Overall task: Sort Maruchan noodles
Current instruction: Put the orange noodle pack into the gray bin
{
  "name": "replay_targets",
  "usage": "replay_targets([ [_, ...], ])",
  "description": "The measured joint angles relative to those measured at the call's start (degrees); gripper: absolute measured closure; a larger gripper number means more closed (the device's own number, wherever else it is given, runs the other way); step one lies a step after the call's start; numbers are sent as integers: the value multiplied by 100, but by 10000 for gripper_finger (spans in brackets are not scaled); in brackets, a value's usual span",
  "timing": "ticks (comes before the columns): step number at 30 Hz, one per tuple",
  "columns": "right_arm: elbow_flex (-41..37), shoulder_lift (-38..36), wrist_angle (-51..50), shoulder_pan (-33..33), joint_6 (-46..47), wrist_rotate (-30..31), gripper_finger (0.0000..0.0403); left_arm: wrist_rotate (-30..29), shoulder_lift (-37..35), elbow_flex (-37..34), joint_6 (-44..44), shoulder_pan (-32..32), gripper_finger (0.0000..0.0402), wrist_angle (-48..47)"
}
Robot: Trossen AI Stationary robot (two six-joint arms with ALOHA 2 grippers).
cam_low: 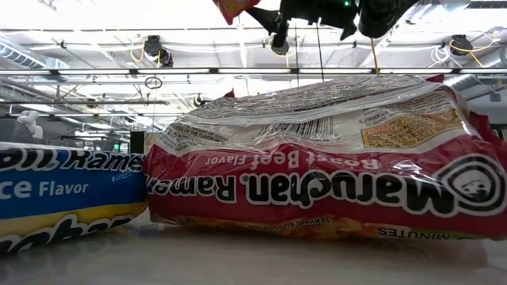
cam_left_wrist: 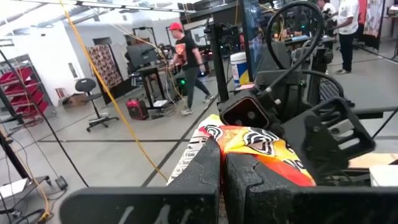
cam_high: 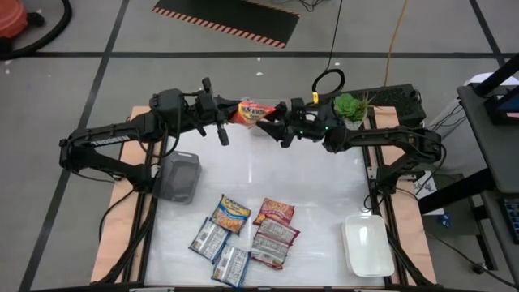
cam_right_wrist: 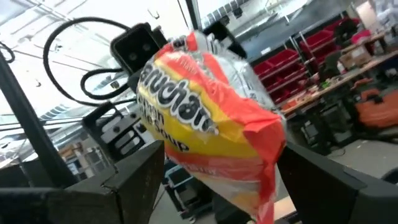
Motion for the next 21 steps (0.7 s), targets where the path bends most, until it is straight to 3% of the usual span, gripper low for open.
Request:
replay_targets([
  [6, 71, 34, 216, -82, -33, -364, 115, 160, 22, 0, 5, 0, 401, -163],
  [13, 216, 32, 248, -88, 377, -1016, 159, 161, 18, 9, 91, 169, 401, -406],
  [21, 383, 17, -85, -65, 268, -810, 172, 93, 41, -7, 79, 492, 401, -416],
])
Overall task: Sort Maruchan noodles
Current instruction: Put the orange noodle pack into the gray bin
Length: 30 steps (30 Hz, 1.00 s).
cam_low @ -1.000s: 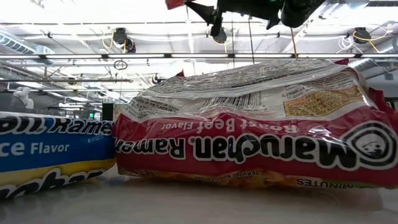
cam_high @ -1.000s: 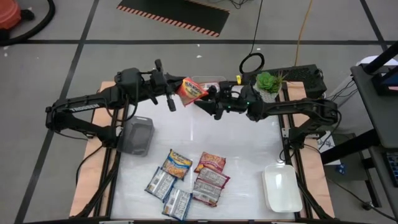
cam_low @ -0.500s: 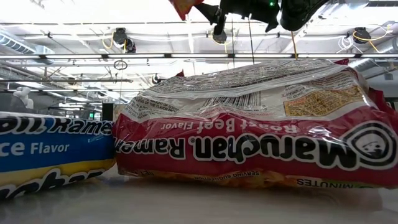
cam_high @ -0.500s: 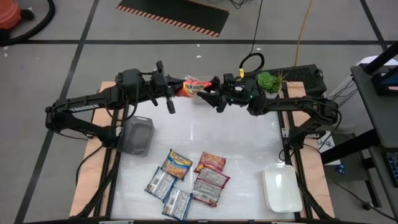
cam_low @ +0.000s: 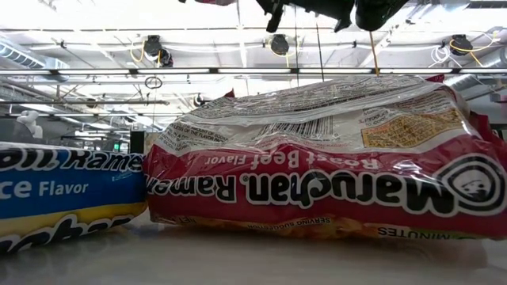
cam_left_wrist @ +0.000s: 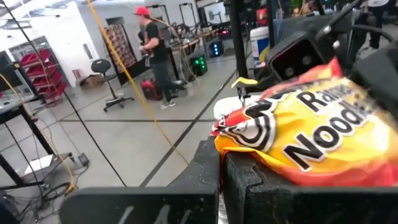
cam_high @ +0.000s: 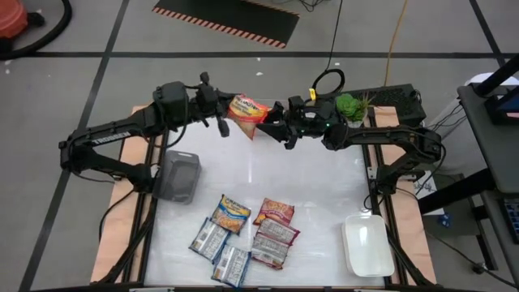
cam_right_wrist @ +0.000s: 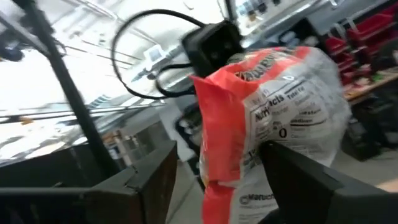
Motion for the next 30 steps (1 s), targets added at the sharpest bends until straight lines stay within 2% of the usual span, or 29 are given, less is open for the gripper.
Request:
replay_targets([
  [8, 150, 4, -819, -1, -397, 717, 118, 264, 3, 0, -113, 0, 401, 86],
  [10, 152, 4, -817, -1, -434, 712, 111, 298, 5, 0, -177, -25, 401, 148],
  [13, 152, 4, -769, -12, -233, 657, 109, 285, 5, 0, -201, -66, 401, 208],
  [20, 152, 8, -530, -46, 113, 60, 108, 301, 1, 0, -350, -152, 401, 422],
  [23, 152, 8, -433, -44, 134, 116, 112, 315, -6, 0, -404, -202, 401, 476],
  [26, 155, 6, -700, -44, 47, 582, 121, 607, 1, 0, -534, -237, 401, 547],
  [30, 126, -4, -770, -74, -74, 537, 119, 883, 1, -2, -720, -349, 401, 764],
])
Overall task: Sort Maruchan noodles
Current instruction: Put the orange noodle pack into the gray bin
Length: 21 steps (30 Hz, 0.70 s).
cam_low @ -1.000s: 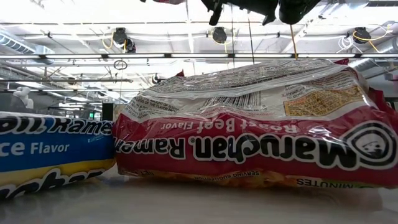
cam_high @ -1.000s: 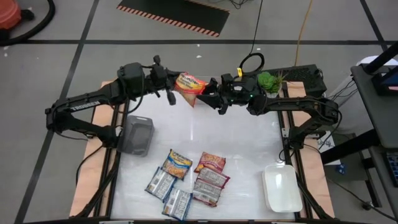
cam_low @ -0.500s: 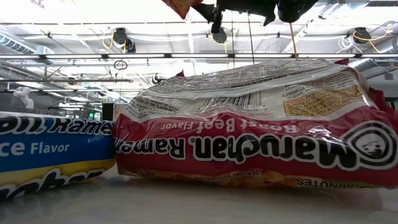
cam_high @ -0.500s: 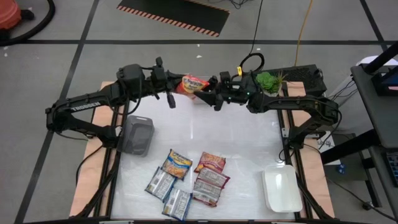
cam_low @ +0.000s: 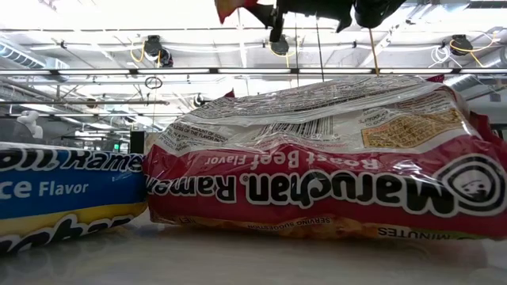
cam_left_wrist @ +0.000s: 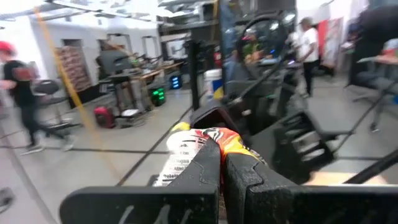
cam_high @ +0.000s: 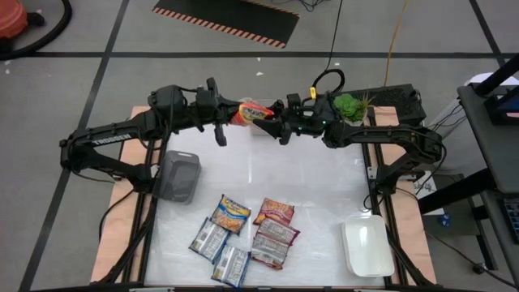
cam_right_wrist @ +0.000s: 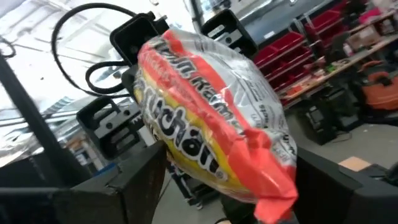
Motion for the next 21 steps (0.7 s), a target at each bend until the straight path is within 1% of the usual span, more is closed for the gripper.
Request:
replay_targets([
  [4, -22, 18, 451, -1, -64, -297, 111, 68, -21, 0, -60, -125, 401, 41],
  [6, -24, 19, 834, 35, -13, -311, 112, 100, -70, 0, -75, -165, 401, 51],
  [9, -24, 12, 1469, 43, 204, -458, 118, 134, -81, 2, -89, -208, 401, 172],
  [14, -24, 12, 2084, 40, 487, -539, 141, 66, -118, 2, -100, -180, 401, 276],
  [18, -24, 12, 2183, 70, 1007, -1000, 160, -9, -116, 2, -128, -145, 401, 307],
  [21, -24, 12, 1967, 199, 1308, -1341, 170, -182, -117, 2, -166, -142, 401, 477],
])
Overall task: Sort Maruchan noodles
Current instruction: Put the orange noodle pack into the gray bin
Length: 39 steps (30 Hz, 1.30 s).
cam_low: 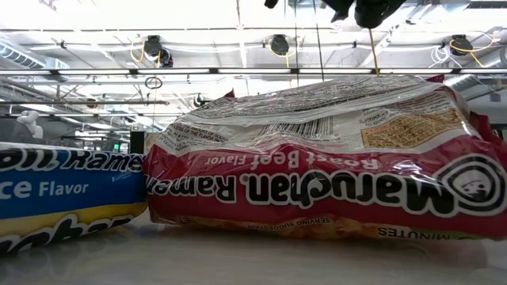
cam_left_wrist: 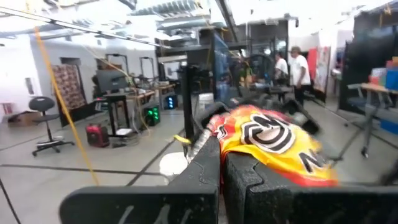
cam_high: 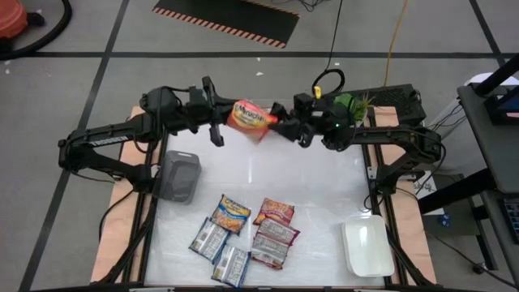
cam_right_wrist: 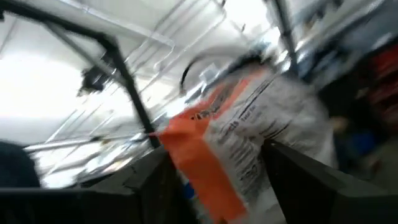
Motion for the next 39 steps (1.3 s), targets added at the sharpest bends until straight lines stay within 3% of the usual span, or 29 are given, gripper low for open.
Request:
replay_targets([
  [5, 0, -4, -769, 251, -43, 228, 167, -38, -36, 0, -266, -1, 401, 701],
  [20, 466, -225, -2365, 838, -3609, 2999, 71, -256, -34, 0, -460, 89, 401, 694],
  [39, 481, -103, -1504, 594, -3119, 2970, 62, -88, 20, 4, -964, 137, 401, 681],
])
